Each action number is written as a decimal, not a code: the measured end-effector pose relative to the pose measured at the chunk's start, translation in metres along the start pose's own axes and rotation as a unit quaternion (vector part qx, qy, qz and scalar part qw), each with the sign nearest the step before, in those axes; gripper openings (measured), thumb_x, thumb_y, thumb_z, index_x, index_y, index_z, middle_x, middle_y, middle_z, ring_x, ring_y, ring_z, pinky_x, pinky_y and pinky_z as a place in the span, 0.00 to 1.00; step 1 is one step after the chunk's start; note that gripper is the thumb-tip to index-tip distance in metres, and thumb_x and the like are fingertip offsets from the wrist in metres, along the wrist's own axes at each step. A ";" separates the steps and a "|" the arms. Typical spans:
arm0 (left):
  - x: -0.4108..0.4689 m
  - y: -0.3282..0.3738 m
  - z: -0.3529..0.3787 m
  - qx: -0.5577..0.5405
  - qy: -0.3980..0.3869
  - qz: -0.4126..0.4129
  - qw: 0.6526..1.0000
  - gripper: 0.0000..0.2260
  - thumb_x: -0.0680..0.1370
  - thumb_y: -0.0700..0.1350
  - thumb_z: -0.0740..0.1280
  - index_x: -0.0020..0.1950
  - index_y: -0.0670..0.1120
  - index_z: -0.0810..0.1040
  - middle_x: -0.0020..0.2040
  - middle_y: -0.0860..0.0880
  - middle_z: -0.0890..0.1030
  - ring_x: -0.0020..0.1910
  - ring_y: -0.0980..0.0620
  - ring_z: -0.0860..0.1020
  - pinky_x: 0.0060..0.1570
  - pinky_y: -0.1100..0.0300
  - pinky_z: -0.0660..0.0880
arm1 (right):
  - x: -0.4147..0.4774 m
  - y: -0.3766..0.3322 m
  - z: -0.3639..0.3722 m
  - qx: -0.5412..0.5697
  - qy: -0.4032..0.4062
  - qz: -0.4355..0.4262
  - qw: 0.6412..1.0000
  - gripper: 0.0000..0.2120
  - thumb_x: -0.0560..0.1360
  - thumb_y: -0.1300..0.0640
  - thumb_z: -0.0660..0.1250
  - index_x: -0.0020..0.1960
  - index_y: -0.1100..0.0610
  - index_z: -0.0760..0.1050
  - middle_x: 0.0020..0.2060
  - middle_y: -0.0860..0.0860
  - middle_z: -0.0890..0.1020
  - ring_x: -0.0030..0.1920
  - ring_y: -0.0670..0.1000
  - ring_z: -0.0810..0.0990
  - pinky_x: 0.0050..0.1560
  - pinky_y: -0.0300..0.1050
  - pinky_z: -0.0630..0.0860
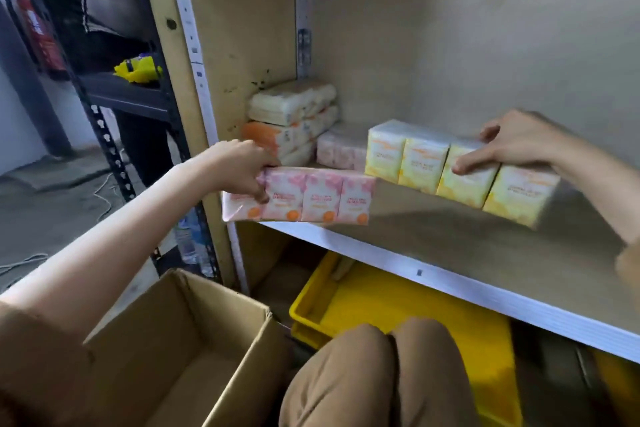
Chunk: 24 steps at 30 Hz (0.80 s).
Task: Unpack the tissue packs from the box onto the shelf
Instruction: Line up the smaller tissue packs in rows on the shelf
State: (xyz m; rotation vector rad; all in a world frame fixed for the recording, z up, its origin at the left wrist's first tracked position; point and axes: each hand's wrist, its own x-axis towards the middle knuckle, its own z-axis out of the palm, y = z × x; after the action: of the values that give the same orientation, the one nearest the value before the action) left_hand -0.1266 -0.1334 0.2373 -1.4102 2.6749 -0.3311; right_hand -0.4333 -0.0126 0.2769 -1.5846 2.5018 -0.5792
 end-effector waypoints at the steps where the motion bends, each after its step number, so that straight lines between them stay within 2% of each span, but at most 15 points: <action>1: 0.008 0.004 -0.004 0.001 0.004 0.008 1.000 0.26 0.69 0.53 0.71 0.66 0.52 0.71 0.61 0.46 0.77 0.60 0.44 0.75 0.54 0.53 0.74 | -0.001 0.005 -0.003 0.004 0.011 0.009 1.000 0.26 0.61 0.50 0.79 0.54 0.62 0.79 0.55 0.58 0.81 0.50 0.58 0.78 0.53 0.47 0.73; 3: 0.022 0.010 -0.010 0.010 0.011 0.015 1.000 0.27 0.70 0.53 0.71 0.68 0.52 0.70 0.64 0.46 0.76 0.63 0.44 0.73 0.56 0.53 0.74 | -0.001 0.016 -0.007 0.007 0.025 0.023 0.999 0.21 0.60 0.50 0.79 0.47 0.61 0.78 0.49 0.57 0.82 0.46 0.56 0.77 0.50 0.46 0.73; 5: 0.036 0.012 -0.013 0.019 0.022 0.013 1.000 0.26 0.70 0.54 0.71 0.66 0.51 0.71 0.63 0.46 0.76 0.62 0.44 0.74 0.55 0.52 0.74 | 0.000 0.026 -0.011 0.011 0.030 0.031 0.999 0.22 0.60 0.49 0.79 0.46 0.61 0.77 0.49 0.56 0.81 0.45 0.54 0.75 0.49 0.46 0.73; 8: 0.054 0.014 -0.010 0.002 0.041 0.002 0.999 0.24 0.69 0.53 0.71 0.63 0.49 0.73 0.61 0.45 0.78 0.60 0.42 0.75 0.53 0.52 0.75 | 0.001 0.037 -0.014 0.012 0.046 0.040 0.998 0.30 0.60 0.50 0.79 0.55 0.66 0.77 0.57 0.59 0.81 0.52 0.58 0.78 0.58 0.50 0.74; 11: 0.069 0.019 0.003 -0.025 0.070 -0.024 0.997 0.20 0.69 0.50 0.71 0.60 0.47 0.75 0.58 0.44 0.79 0.58 0.41 0.76 0.49 0.53 0.74 | 0.004 0.045 -0.010 0.020 0.039 0.042 0.998 0.32 0.60 0.49 0.79 0.59 0.62 0.76 0.55 0.55 0.80 0.49 0.54 0.75 0.53 0.45 0.72; 13: 0.077 0.024 0.017 -0.039 0.082 -0.042 0.995 0.21 0.71 0.49 0.70 0.62 0.47 0.74 0.57 0.42 0.79 0.57 0.40 0.77 0.50 0.52 0.75 | 0.006 0.050 -0.006 0.017 0.033 0.036 0.999 0.31 0.60 0.49 0.79 0.58 0.60 0.76 0.54 0.54 0.80 0.48 0.53 0.73 0.50 0.44 0.71; 17: 0.091 0.034 0.046 -0.071 0.090 -0.050 0.992 0.24 0.72 0.46 0.68 0.68 0.49 0.69 0.60 0.41 0.79 0.58 0.38 0.77 0.53 0.51 0.75 | 0.010 0.057 0.011 0.015 0.033 0.027 0.999 0.32 0.60 0.51 0.79 0.60 0.62 0.75 0.59 0.56 0.79 0.56 0.55 0.76 0.56 0.45 0.72; 22: 0.103 0.044 0.072 -0.076 0.086 -0.041 0.993 0.25 0.74 0.44 0.66 0.70 0.48 0.66 0.64 0.44 0.76 0.61 0.41 0.76 0.54 0.51 0.75 | 0.022 0.074 0.039 0.016 0.016 0.031 0.999 0.35 0.58 0.50 0.80 0.62 0.59 0.75 0.61 0.53 0.78 0.61 0.55 0.75 0.59 0.46 0.71; 24: 0.109 0.046 0.080 -0.089 0.077 -0.034 0.992 0.26 0.74 0.43 0.66 0.71 0.49 0.65 0.68 0.47 0.73 0.64 0.43 0.74 0.55 0.51 0.74 | 0.027 0.082 0.052 0.021 0.011 0.032 0.999 0.35 0.58 0.52 0.80 0.62 0.61 0.74 0.62 0.54 0.78 0.63 0.55 0.75 0.61 0.46 0.71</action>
State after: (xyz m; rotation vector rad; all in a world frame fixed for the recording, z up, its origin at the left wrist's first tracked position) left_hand -0.2098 -0.2094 0.1502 -1.5898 2.8466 -0.2189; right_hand -0.4986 -0.0186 0.2008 -1.4862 2.5273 -0.6397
